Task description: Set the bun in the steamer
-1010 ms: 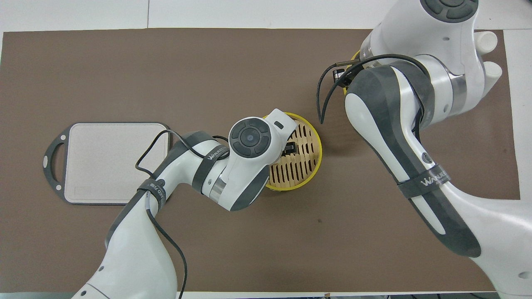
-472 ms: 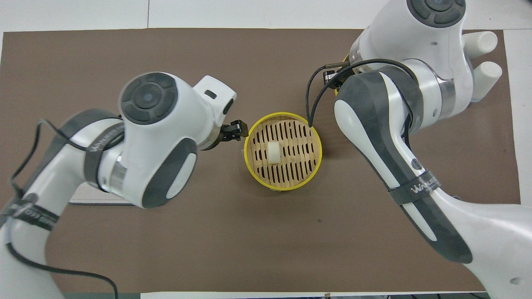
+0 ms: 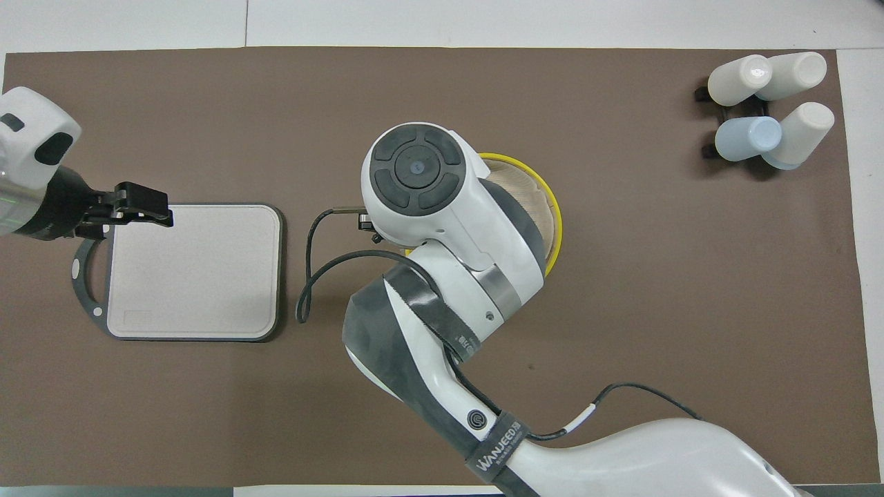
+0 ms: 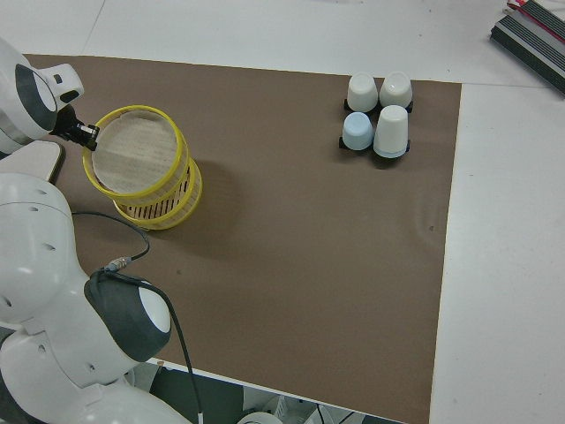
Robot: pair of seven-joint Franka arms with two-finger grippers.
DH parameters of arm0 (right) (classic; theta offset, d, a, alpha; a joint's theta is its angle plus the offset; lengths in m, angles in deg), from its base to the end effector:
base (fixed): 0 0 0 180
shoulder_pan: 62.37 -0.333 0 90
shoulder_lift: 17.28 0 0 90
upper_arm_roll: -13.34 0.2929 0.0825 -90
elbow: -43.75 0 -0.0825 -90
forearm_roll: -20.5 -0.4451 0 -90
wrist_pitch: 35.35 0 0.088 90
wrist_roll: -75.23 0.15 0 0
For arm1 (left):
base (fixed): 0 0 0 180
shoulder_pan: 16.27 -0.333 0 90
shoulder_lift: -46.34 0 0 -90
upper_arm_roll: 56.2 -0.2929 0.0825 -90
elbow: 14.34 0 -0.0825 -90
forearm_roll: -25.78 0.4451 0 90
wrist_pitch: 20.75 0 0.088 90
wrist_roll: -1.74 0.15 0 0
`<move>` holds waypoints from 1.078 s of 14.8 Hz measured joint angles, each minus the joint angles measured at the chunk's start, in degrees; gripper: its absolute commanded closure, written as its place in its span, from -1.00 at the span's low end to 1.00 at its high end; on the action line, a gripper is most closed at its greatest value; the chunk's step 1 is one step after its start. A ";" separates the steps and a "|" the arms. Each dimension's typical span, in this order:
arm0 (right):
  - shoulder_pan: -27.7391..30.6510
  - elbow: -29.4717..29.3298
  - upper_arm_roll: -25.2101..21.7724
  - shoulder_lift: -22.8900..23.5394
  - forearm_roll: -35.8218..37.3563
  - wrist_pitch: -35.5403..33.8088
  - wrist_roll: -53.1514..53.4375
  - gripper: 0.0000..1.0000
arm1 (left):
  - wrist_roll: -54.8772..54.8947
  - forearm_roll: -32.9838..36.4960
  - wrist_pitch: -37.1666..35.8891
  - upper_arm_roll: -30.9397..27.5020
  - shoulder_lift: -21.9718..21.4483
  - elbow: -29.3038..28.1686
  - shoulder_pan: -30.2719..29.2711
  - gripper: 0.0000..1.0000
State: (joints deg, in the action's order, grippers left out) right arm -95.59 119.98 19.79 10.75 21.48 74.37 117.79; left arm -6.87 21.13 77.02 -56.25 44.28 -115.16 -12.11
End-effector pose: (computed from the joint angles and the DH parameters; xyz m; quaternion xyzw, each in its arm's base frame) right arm 0.5973 0.4763 0.3840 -0.9982 0.0305 -0.0252 0.0458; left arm 0.6075 -0.0548 0.4914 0.9981 0.0451 -0.0130 0.0390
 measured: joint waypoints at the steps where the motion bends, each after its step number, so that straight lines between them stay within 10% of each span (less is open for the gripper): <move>1: -0.26 0.14 -0.03 0.93 0.01 1.74 0.25 1.00 | 0.15 0.00 -0.56 0.00 -0.48 0.02 -0.60 -1.00; 16: -0.76 2.84 -0.27 2.89 0.01 3.31 0.25 1.00 | 2.80 5.19 -5.65 -2.22 0.21 6.33 2.38 -1.00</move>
State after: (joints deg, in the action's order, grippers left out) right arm -96.35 122.82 19.52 13.64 21.49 77.68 118.05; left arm -4.07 26.32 71.38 -58.47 44.49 -108.83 -9.73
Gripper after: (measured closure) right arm 0.907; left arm 0.000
